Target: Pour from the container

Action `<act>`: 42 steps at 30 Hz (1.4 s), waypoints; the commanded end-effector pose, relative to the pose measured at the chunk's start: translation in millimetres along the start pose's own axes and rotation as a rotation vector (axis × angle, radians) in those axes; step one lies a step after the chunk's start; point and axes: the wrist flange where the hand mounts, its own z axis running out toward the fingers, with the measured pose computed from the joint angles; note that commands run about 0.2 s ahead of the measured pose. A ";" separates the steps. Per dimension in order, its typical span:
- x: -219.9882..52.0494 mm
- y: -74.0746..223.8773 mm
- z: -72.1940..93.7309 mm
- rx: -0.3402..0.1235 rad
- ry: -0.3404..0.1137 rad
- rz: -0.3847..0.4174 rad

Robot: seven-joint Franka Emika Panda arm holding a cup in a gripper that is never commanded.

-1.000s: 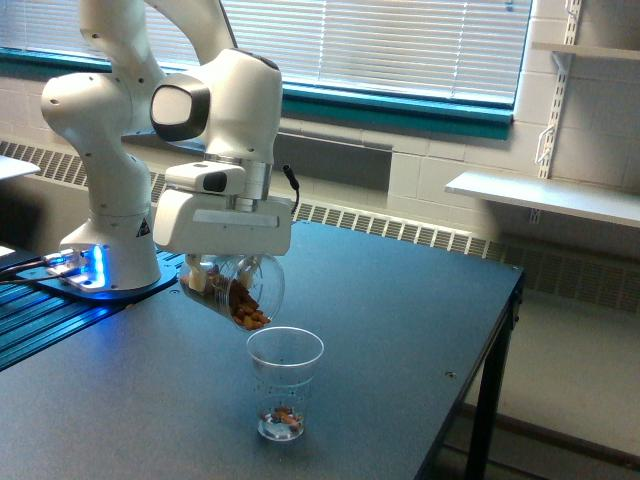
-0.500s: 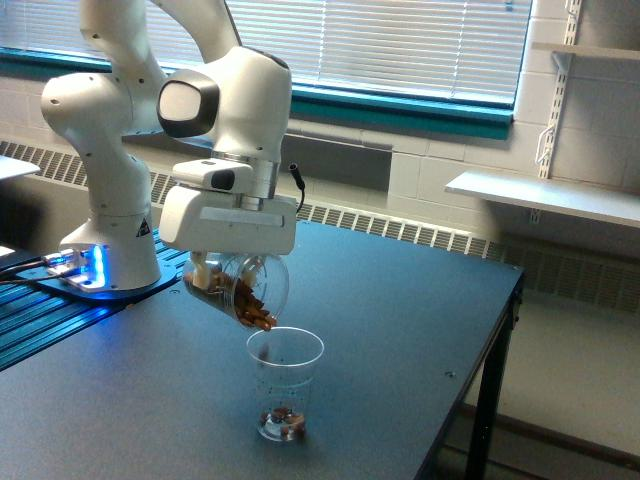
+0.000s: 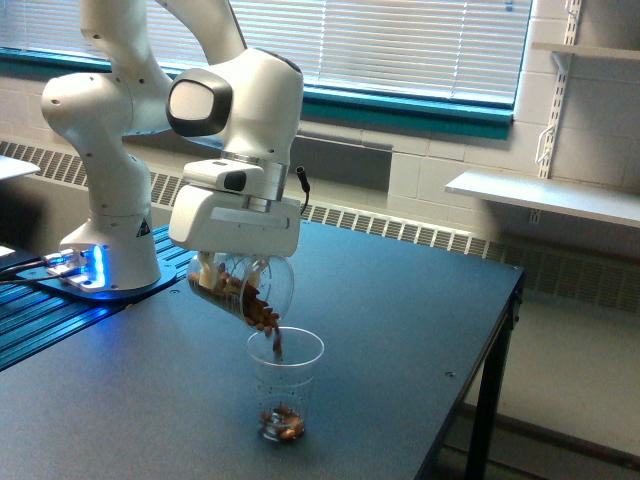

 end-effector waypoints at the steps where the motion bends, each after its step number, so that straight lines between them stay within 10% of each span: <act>1: 1.3 -5.1 -3.7 -0.014 0.011 -0.006; 42: 4.3 -25.3 3.6 -0.103 0.010 -0.056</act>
